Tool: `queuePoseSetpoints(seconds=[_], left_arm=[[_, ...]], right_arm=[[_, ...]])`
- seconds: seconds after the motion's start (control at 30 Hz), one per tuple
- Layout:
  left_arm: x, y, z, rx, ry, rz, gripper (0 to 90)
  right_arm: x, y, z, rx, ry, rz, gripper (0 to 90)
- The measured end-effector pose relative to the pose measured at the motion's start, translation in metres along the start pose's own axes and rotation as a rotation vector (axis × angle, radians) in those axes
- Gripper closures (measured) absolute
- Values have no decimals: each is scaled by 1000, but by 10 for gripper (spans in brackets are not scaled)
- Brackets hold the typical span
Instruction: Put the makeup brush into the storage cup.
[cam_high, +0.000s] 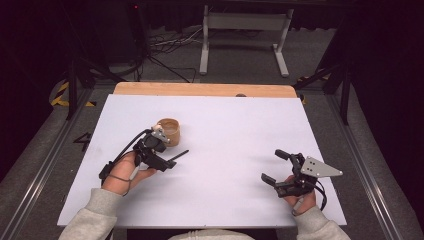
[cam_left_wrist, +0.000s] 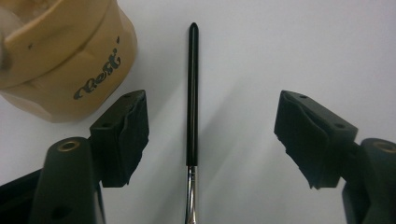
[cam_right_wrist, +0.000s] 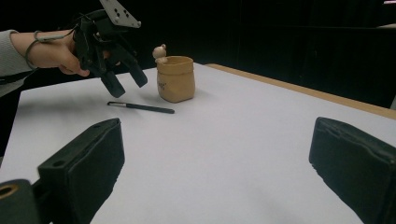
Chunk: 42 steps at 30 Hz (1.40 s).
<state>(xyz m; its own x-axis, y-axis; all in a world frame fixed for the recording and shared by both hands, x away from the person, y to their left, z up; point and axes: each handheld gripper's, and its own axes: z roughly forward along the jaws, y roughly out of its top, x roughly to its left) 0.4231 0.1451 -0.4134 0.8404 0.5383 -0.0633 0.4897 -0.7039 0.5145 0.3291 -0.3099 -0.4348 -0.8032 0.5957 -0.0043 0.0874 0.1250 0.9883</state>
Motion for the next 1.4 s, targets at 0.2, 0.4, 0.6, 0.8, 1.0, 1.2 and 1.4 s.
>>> queuePoseSetpoints(seconds=[0.2,0.4,0.6,0.8,1.0,1.2,1.4], left_arm=[[1,2,6,28,-17,17,382],[2,3,10,71,-6,7,437],[4,1,12,114,1,4,476],[5,0,14,136,3,-15,510],[4,0,17,159,-4,6,588],[2,-1,19,174,-4,23,677],[2,-1,19,180,0,36,740]], right_arm=[[1,0,0,4,-1,-6,39],[1,0,0,4,2,-5,40],[1,0,1,8,5,-6,40],[1,0,1,8,5,-3,40],[0,-1,1,5,5,1,40],[0,-1,1,5,4,2,40],[0,-1,1,7,2,7,40]])
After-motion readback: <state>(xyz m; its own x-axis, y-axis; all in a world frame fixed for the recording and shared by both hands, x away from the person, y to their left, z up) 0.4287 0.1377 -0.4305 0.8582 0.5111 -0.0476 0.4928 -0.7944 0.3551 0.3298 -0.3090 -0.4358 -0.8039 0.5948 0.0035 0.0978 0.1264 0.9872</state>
